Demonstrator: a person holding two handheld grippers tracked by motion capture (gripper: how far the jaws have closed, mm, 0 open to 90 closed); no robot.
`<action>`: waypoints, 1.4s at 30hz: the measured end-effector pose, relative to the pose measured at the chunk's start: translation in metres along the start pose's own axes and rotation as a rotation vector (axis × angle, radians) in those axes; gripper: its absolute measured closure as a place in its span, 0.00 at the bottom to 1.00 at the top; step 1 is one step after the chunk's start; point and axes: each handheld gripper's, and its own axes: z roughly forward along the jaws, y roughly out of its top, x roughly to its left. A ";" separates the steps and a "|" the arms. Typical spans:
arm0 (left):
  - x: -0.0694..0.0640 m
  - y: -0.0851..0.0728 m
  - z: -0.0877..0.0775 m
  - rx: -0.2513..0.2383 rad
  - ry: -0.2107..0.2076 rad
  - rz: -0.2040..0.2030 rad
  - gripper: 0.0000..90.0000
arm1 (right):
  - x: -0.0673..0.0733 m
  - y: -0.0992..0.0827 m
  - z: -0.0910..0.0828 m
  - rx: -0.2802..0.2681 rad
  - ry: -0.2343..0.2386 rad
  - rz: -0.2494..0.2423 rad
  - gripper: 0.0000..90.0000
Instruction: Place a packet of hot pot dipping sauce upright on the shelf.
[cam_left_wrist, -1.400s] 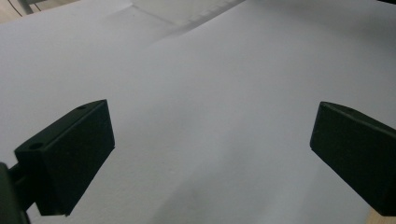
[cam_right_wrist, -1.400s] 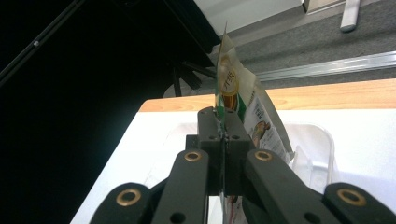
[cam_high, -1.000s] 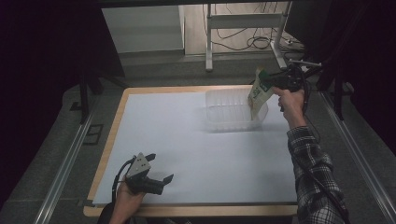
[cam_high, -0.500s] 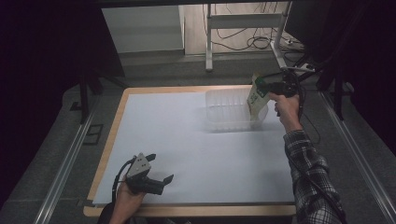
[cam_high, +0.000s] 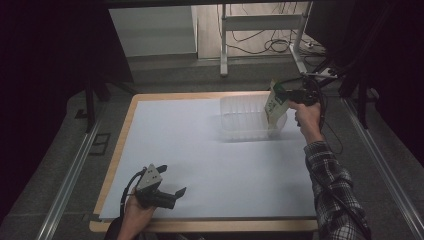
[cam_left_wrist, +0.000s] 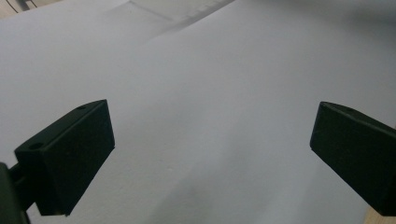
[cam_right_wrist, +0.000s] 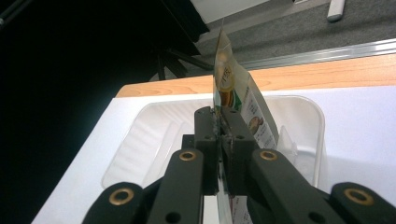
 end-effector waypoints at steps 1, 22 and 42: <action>0.000 0.000 0.000 0.001 0.000 0.000 0.00 | 0.001 0.000 -0.001 0.001 -0.003 -0.009 0.93; -0.001 0.000 0.001 0.009 -0.002 0.006 0.00 | 0.022 0.000 -0.003 0.063 -0.104 -0.188 0.53; -0.001 0.000 0.002 0.012 -0.002 0.007 0.00 | 0.036 -0.009 -0.005 0.067 -0.166 -0.336 0.28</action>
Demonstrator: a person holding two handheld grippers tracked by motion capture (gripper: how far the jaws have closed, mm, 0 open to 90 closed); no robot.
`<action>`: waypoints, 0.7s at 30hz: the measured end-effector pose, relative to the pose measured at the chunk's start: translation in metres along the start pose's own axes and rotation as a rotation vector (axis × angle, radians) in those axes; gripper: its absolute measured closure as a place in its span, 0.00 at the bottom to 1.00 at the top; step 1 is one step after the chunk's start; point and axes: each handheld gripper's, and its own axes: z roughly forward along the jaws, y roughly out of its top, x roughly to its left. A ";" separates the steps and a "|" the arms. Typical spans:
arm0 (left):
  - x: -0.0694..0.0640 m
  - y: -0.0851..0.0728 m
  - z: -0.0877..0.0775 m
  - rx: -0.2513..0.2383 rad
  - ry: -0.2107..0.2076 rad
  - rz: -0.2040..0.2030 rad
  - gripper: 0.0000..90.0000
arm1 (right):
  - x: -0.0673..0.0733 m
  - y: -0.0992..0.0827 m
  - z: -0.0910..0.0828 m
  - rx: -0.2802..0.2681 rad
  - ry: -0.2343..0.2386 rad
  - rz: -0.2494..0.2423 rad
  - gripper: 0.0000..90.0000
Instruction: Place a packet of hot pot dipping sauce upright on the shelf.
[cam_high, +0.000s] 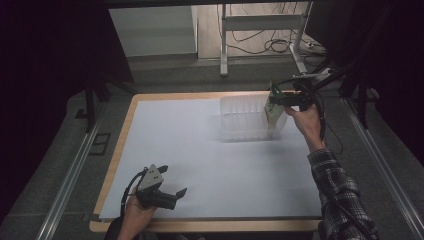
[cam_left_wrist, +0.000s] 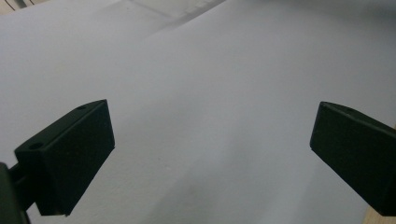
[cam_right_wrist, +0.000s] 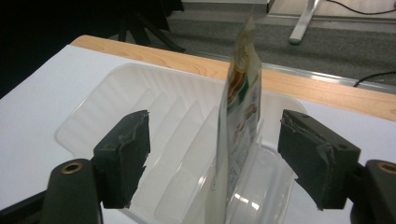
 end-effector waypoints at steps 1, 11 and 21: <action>0.000 0.000 0.000 0.000 0.000 0.001 0.00 | 0.000 0.000 -0.001 -0.004 -0.001 0.001 0.27; 0.000 0.000 0.000 0.000 0.001 0.001 0.00 | 0.006 -0.005 -0.007 -0.013 -0.009 -0.033 0.18; 0.000 0.000 0.000 0.001 0.000 0.004 0.00 | 0.018 -0.012 -0.012 -0.006 0.004 -0.112 0.11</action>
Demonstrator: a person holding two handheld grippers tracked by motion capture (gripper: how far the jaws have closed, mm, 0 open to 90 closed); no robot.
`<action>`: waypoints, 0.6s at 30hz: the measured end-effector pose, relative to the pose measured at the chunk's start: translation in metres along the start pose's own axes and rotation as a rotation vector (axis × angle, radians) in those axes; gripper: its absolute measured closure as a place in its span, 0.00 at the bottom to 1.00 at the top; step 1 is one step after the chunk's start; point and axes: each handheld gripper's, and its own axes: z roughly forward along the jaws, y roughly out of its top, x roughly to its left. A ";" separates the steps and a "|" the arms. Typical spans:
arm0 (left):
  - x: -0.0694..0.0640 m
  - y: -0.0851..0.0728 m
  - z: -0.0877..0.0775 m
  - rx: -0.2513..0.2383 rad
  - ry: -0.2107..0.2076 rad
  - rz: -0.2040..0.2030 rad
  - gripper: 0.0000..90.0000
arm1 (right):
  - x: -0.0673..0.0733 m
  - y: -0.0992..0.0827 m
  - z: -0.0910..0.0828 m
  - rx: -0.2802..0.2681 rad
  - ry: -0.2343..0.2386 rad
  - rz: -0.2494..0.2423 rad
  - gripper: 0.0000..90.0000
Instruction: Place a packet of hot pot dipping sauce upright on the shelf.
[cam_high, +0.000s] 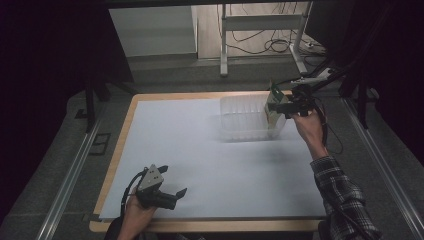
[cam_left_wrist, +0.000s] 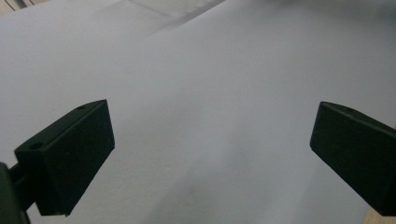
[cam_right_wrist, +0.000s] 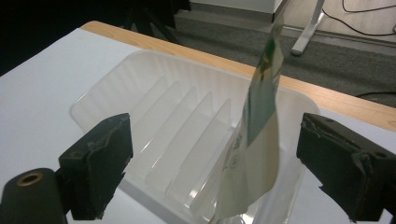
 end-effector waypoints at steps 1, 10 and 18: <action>0.000 0.000 0.000 0.001 0.000 0.001 0.00 | 0.001 -0.001 0.000 0.001 0.000 -0.004 0.11; 0.000 0.000 0.000 0.001 0.000 0.003 0.00 | 0.008 -0.012 -0.002 0.004 0.008 -0.021 0.10; 0.000 0.000 0.000 0.001 -0.001 0.004 0.00 | 0.015 -0.021 -0.004 -0.001 -0.003 -0.042 0.10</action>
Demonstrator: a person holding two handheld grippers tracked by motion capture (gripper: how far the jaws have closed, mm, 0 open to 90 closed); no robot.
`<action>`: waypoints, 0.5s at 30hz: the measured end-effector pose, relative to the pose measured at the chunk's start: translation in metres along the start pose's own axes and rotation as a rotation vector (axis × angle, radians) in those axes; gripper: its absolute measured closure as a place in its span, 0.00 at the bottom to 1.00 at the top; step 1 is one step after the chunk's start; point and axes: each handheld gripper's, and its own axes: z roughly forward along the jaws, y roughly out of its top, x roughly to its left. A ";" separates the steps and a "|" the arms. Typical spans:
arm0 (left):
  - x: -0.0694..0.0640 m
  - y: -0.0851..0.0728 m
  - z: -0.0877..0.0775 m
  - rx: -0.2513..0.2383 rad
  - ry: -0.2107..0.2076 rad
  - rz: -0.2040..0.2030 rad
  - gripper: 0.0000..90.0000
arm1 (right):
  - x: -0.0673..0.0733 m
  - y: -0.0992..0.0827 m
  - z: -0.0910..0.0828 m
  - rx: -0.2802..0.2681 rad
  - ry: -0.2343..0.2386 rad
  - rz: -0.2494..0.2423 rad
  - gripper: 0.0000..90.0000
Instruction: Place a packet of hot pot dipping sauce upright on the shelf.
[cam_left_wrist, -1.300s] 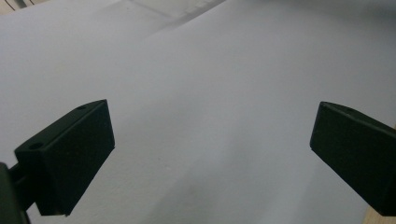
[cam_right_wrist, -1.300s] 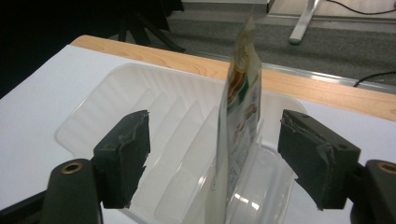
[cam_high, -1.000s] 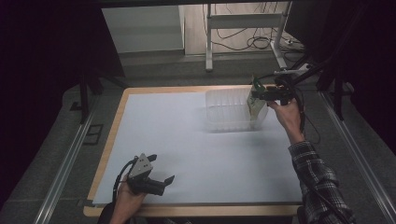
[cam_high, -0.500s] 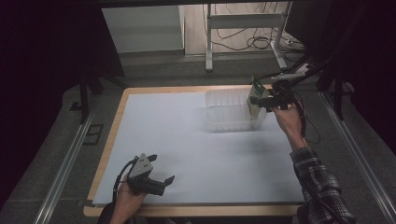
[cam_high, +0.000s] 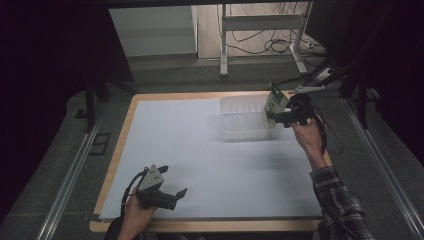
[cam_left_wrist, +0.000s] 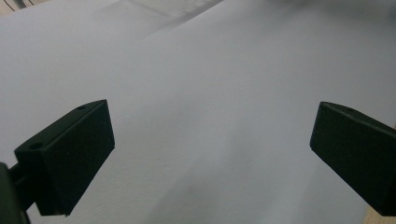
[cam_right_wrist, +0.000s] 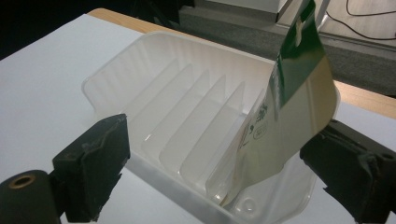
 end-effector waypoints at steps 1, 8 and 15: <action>0.000 0.000 0.000 0.000 0.000 0.000 0.00 | 0.001 -0.002 0.000 0.000 -0.003 -0.004 0.10; 0.000 0.000 0.000 0.003 -0.001 0.003 0.00 | 0.007 -0.013 -0.003 -0.001 -0.023 -0.031 0.10; -0.001 0.000 0.001 0.004 -0.001 0.003 0.00 | 0.010 -0.023 -0.007 -0.019 -0.002 -0.009 0.09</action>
